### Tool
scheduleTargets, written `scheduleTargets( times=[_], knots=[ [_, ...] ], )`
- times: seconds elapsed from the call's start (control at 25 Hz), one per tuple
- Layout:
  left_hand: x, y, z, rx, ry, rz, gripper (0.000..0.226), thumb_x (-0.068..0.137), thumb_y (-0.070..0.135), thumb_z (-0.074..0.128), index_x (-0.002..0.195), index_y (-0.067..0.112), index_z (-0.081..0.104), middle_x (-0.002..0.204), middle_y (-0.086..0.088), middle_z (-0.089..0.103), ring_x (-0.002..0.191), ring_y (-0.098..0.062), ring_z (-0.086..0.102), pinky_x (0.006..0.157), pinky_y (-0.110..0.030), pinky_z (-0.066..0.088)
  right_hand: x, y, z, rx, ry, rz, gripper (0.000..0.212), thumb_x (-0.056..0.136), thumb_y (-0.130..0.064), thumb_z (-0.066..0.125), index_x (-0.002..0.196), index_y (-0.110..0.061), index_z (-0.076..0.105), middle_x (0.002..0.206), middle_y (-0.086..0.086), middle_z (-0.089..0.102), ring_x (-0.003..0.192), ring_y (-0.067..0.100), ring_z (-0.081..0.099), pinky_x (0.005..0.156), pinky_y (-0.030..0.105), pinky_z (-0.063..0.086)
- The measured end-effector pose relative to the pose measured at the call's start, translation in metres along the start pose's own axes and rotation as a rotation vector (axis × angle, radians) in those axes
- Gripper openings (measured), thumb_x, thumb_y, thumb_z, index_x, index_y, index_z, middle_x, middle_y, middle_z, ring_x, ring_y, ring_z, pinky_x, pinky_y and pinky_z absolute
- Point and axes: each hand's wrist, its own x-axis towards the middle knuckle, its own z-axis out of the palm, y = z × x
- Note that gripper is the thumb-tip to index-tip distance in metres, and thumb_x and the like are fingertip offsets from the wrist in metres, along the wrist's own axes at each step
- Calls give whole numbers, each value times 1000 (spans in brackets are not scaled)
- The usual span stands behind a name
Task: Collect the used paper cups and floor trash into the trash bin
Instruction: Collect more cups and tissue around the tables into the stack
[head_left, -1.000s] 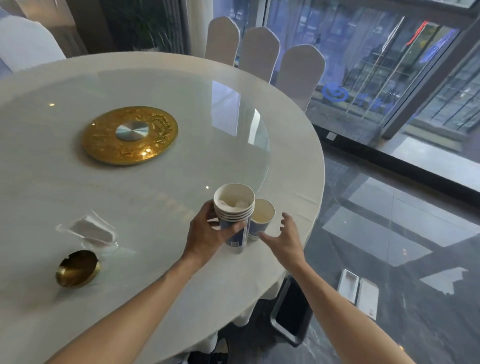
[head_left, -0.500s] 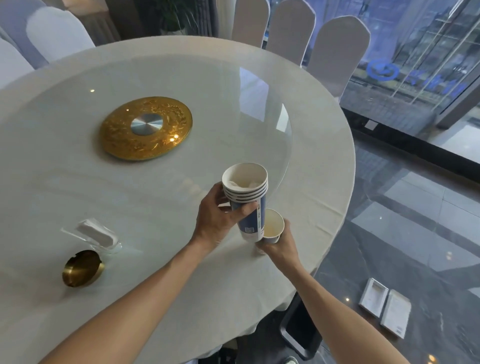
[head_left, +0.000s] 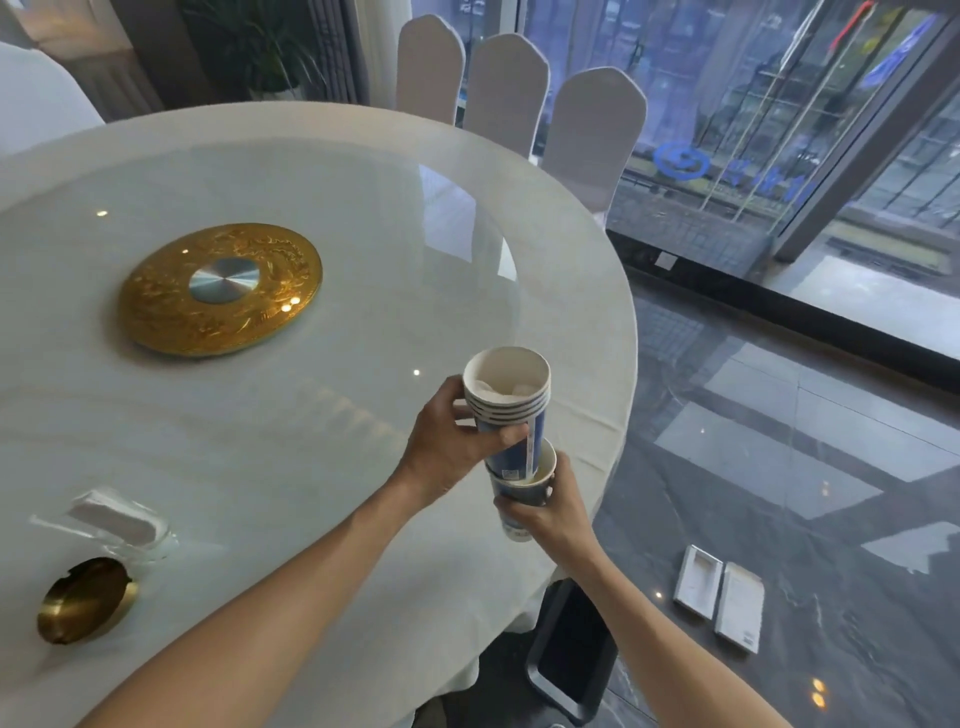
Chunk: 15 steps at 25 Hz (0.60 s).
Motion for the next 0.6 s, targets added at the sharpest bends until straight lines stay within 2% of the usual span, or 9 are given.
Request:
scheduleTargets(
  times=[0.12, 0.24, 0.4, 0.52, 0.6],
  knots=[
    [-7, -12, 19, 55, -130, -21, 89, 50, 55, 93, 127, 22, 63, 119, 9, 75, 111, -13, 73, 88, -30, 63, -12, -5, -10, 43, 47, 2, 70, 72, -10, 90, 128, -24, 50, 118, -2, 64, 104, 12, 68, 80, 29, 62],
    [-17, -24, 36, 99, -220, -17, 94, 49, 57, 94, 131, 24, 62, 126, 8, 72, 119, -8, 67, 99, -30, 57, -25, -3, -21, 93, 104, 6, 68, 73, -5, 89, 127, -21, 52, 118, -2, 66, 106, 14, 69, 83, 29, 61],
    [-30, -37, 55, 179, -358, -60, 93, 51, 58, 95, 133, 30, 61, 126, 10, 71, 118, -8, 67, 99, -35, 60, -48, 6, -39, 132, 155, 3, 72, 65, -19, 90, 127, -20, 52, 118, 3, 68, 105, 16, 71, 90, 39, 61],
    [-42, -41, 68, 158, -442, -76, 85, 58, 55, 95, 134, 31, 62, 124, 12, 73, 115, -7, 69, 95, -32, 61, -64, 17, -52, 114, 180, 17, 72, 63, -27, 91, 126, -27, 55, 122, 5, 66, 111, 18, 69, 92, 43, 60],
    [-52, -43, 78, 103, -469, -90, 79, 62, 58, 90, 131, 29, 66, 121, 11, 76, 111, -7, 72, 91, -27, 61, -74, 31, -61, 25, 211, 51, 74, 63, -33, 92, 126, -34, 56, 125, 1, 58, 115, 4, 62, 95, 40, 59]
  ],
)
